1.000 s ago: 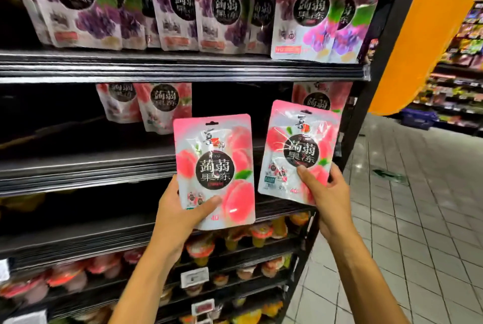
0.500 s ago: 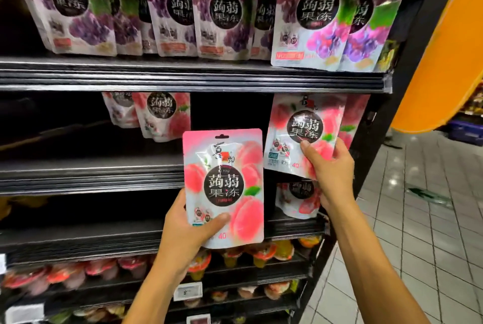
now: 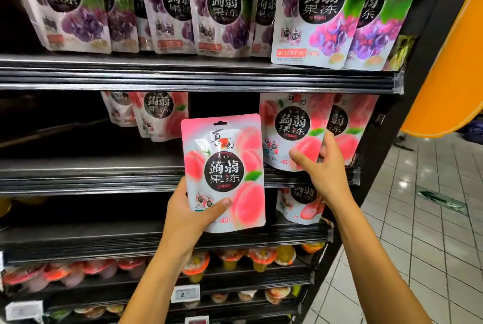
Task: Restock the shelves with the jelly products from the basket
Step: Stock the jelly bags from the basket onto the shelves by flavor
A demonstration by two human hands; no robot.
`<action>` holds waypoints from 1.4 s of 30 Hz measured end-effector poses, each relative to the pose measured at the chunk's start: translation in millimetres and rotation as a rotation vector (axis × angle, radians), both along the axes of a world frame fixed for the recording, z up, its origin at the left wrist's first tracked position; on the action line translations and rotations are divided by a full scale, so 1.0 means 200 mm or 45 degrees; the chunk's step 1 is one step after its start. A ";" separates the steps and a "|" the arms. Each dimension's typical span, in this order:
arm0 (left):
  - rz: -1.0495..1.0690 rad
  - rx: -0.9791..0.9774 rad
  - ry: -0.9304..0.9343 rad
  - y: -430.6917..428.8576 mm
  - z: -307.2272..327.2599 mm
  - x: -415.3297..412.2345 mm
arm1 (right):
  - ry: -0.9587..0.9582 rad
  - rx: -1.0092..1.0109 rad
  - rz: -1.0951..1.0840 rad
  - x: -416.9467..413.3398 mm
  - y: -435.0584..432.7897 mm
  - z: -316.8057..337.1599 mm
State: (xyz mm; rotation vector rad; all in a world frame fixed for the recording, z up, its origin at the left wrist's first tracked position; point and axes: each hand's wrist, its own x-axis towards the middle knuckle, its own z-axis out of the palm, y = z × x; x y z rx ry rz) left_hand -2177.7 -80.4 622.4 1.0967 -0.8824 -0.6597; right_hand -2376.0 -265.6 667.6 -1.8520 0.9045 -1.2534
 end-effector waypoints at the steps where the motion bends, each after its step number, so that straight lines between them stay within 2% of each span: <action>1: 0.003 -0.002 0.008 -0.01 0.00 0.00 | 0.008 -0.012 0.032 -0.03 0.00 0.00; 6: 0.009 -0.010 0.042 -0.03 0.00 -0.01 | 0.050 -0.027 -0.001 -0.09 -0.04 -0.02; 16: -0.007 0.009 0.006 -0.01 0.01 0.03 | 0.088 -0.087 -0.134 0.05 -0.05 -0.02; 28: -0.023 0.007 -0.051 -0.05 0.05 0.02 | 0.140 -0.038 -0.178 -0.07 -0.04 -0.01; 31: -0.036 0.006 -0.054 -0.07 0.07 0.01 | 0.067 -0.060 -0.304 -0.07 0.01 0.01; 34: -0.050 0.001 -0.084 -0.08 0.10 0.00 | 0.010 -0.274 -0.517 -0.05 0.12 0.03; 36: -0.065 -0.001 -0.096 -0.10 0.11 0.00 | -0.092 -0.269 -0.418 -0.01 0.21 0.04; 42: -0.078 0.008 -0.147 -0.15 0.16 -0.03 | -0.085 0.189 0.363 0.14 0.36 0.06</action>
